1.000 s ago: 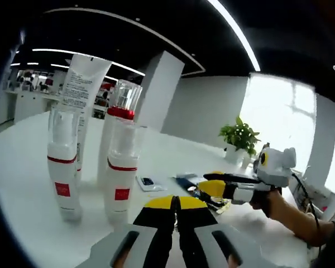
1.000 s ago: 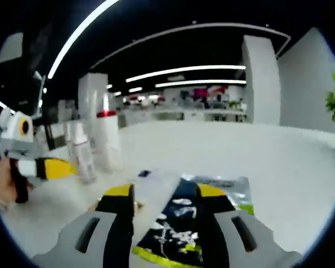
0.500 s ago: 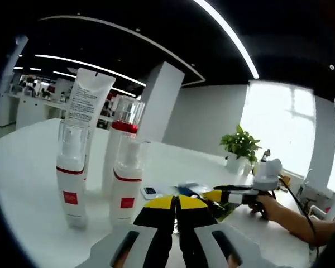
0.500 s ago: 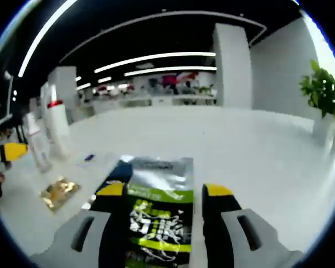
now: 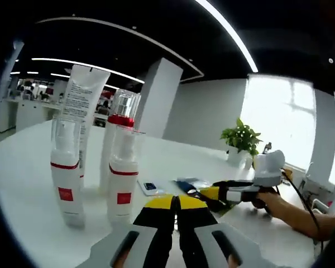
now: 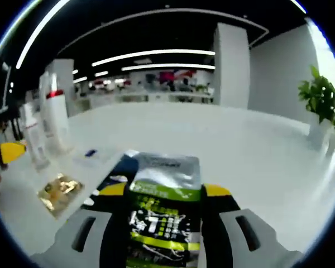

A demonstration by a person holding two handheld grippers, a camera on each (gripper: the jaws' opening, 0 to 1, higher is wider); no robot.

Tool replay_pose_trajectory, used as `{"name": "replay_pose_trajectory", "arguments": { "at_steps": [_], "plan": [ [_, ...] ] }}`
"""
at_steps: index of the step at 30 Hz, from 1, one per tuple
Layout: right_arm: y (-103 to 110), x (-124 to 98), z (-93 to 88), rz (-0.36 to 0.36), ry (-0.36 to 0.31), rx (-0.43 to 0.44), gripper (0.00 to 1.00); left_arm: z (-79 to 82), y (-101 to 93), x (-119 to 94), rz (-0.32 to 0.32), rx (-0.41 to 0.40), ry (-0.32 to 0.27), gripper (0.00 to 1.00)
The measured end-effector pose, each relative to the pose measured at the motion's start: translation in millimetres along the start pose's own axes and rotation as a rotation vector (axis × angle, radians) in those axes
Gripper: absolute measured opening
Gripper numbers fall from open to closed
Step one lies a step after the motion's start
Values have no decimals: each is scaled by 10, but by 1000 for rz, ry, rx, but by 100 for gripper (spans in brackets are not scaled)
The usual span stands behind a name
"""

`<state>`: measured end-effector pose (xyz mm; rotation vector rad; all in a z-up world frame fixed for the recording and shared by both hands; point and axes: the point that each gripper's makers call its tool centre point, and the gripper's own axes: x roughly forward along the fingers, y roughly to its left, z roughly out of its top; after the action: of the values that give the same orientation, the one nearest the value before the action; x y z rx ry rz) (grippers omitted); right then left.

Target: Arrange the skincare products in the storage area until every visible bottle or jar stands upright without overlapping.

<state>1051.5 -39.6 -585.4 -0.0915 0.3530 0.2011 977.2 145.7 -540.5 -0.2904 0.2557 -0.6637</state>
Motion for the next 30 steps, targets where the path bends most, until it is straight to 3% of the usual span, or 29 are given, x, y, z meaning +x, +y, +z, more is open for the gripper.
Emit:
{"name": "replay_pose_trajectory", "arguments": {
  "at_steps": [8, 30],
  "plan": [
    [205, -13, 13, 4, -2, -14, 50, 29, 5, -11, 2, 11, -6, 1],
    [134, -40, 14, 11, -4, -15, 48, 12, 5, -25, 14, 30, -1, 1]
  ]
}}
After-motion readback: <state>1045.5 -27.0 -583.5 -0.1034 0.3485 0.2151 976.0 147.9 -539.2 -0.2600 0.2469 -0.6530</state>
